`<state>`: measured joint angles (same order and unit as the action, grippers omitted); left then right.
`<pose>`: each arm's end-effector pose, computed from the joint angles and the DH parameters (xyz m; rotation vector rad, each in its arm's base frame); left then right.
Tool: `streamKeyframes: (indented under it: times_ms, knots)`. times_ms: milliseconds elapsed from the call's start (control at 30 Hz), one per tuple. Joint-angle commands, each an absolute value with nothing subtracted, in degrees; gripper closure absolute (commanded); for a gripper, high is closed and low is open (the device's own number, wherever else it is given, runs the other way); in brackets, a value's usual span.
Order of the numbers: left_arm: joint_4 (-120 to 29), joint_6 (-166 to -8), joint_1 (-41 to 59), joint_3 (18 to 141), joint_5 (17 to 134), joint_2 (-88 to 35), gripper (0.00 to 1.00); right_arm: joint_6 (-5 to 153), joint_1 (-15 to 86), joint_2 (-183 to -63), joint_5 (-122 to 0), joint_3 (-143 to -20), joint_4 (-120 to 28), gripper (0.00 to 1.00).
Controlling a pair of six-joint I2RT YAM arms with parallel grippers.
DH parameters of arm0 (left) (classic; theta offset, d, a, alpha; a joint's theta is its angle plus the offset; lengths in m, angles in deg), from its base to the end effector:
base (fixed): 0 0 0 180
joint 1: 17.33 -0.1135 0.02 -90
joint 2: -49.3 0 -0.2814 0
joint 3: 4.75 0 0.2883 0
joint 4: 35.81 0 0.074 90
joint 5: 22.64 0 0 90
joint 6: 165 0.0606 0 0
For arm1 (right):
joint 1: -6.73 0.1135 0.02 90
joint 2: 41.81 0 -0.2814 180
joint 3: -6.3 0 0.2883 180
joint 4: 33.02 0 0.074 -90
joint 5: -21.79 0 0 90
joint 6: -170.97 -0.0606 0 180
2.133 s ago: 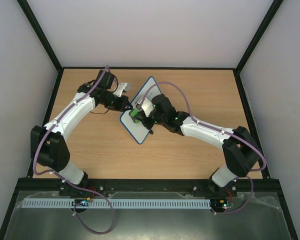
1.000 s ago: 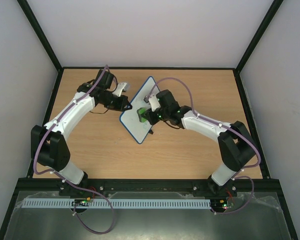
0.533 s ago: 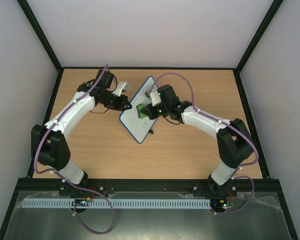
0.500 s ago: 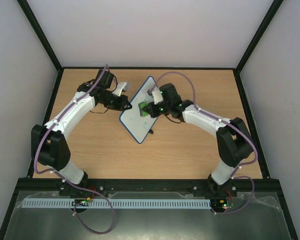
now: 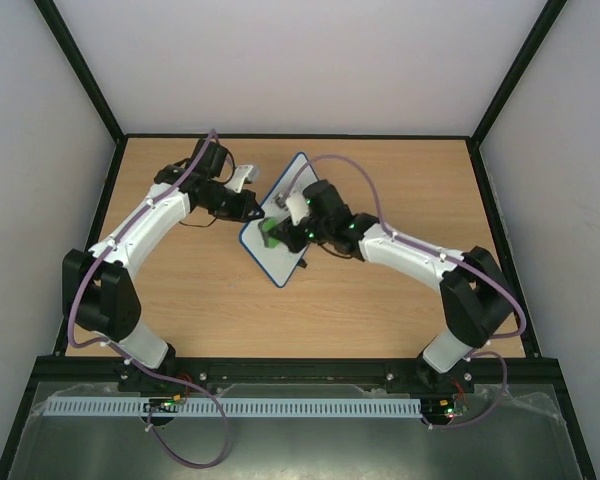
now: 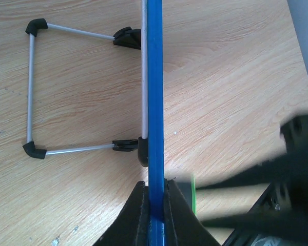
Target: Erase the whiteboard
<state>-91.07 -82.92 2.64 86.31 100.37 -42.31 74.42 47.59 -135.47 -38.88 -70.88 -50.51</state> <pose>0.3518 -0.1630 0.2888 0.4989 2.5122 -0.9226 0.2979 0.2970 0.2417 -0.9578 2.0465 1.0149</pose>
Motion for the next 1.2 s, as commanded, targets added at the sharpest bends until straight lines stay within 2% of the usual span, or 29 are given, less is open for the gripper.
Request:
streamKeyframes:
  times_ms: [0,133,233,400,567,733,900,1167]
  knots:
    - [-94.8,-84.5,5.1,86.2,104.4,-45.1,0.97,79.5,55.1,-133.9,-37.7,-66.9,-48.0,0.98]
    - [-94.9,-84.6,5.1,87.0,104.4,-45.7,0.97,82.7,56.8,-133.0,-40.5,-63.8,-48.2,0.98]
    - [-95.0,-84.6,5.1,87.2,104.5,-45.9,0.97,80.7,54.9,-134.1,-48.0,-64.7,-48.0,0.98]
    - [-95.0,-84.5,5.2,87.0,104.6,-46.0,0.97,76.2,46.8,-138.0,-46.6,-70.3,-49.0,0.98]
    - [-95.0,-84.3,5.3,87.1,104.7,-46.1,0.97,80.7,44.5,-138.0,-46.8,-72.2,-47.4,0.98]
    - [-95.1,-84.0,5.3,87.1,104.8,-46.2,0.97,84.2,43.0,-138.0,-52.2,-74.7,-44.8,0.98]
    - [-95.1,-83.8,5.4,86.8,104.9,-46.1,0.97,83.3,40.7,-140.4,-50.0,-77.3,-45.4,0.98]
    - [-95.2,-83.8,5.4,87.2,105.0,-46.2,0.97,83.0,40.7,-142.6,-43.6,-67.9,-43.6,0.98]
